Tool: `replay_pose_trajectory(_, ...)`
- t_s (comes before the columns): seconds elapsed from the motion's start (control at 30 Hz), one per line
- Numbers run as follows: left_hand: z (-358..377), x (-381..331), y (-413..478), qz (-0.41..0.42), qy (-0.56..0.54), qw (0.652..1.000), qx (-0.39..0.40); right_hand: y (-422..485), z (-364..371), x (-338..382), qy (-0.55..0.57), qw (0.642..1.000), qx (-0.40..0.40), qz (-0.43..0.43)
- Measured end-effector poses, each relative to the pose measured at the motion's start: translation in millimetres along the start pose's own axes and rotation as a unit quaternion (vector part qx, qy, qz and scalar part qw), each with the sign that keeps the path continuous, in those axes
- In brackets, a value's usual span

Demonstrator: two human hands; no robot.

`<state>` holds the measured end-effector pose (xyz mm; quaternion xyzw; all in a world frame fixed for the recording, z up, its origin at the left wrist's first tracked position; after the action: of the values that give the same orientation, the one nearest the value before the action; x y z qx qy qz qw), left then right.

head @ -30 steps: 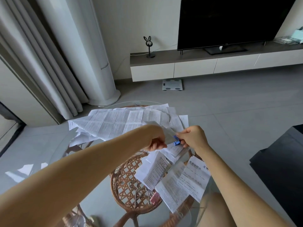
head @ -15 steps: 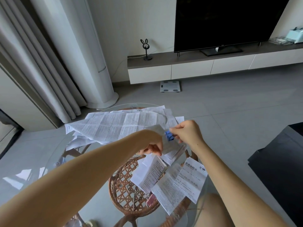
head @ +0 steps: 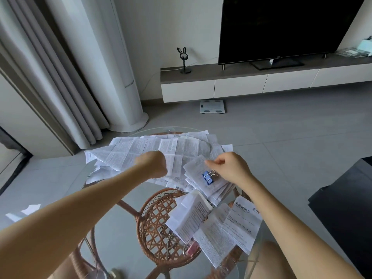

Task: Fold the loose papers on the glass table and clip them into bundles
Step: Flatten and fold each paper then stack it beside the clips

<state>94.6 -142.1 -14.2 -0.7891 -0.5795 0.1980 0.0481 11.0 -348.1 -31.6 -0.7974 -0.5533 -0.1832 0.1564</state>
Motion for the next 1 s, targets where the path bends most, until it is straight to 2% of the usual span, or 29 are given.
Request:
replay_pose_trajectory(0.1,-10.2,24.1,-5.9,0.044,0.138,0.985,-0.089,-0.1,-7.7,3.6,-0.013,1.000,-0.018,0.001)
replay_pose_trajectory(0.23,-22.5,65.2,-7.0,-0.017,0.150,0.976,-0.159,-4.6,-15.7,17.1,-0.035,0.998,-0.038,-0.017)
replay_pose_trajectory(0.37,-10.7,83.3,-4.8,0.055,0.314,0.937,-0.142,-14.1,-13.8,44.5,-0.070,0.993,-0.057,-0.079)
replay_pose_trajectory(0.47,-4.3,102.5,-1.2,0.090,0.393,0.905,-0.138,-23.4,-7.2,76.6,-0.126,0.977,-0.076,-0.151)
replay_pose_trajectory(0.6,-15.5,117.3,4.8,0.153,0.393,0.890,-0.174,-29.9,14.3,113.2,-0.175,0.960,-0.065,-0.211)
replay_pose_trajectory(0.8,-16.9,114.6,6.4,0.263,0.317,0.895,-0.172,-23.8,52.3,137.8,-0.207,0.955,-0.033,-0.211)
replay_pose_trajectory(0.9,-10.0,119.5,10.8,0.278,0.332,0.884,-0.179,-17.3,63.6,147.9,-0.273,0.937,-0.046,-0.214)
replay_pose_trajectory(1.0,-0.4,121.6,13.8,0.268,0.356,0.883,-0.148,-10.3,77.5,154.8,-0.328,0.919,-0.033,-0.215)
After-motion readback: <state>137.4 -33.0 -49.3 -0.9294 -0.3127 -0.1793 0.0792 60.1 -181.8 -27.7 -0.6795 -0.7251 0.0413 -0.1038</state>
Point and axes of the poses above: each hand's wrist, its own y-axis towards the middle knuckle, its own z-axis out of the palm, x = y × z, the point moved 8 cm from there along y, towards the middle knuckle, and after that the axes turned 12 degrees about -y, right-handed, at the moved point
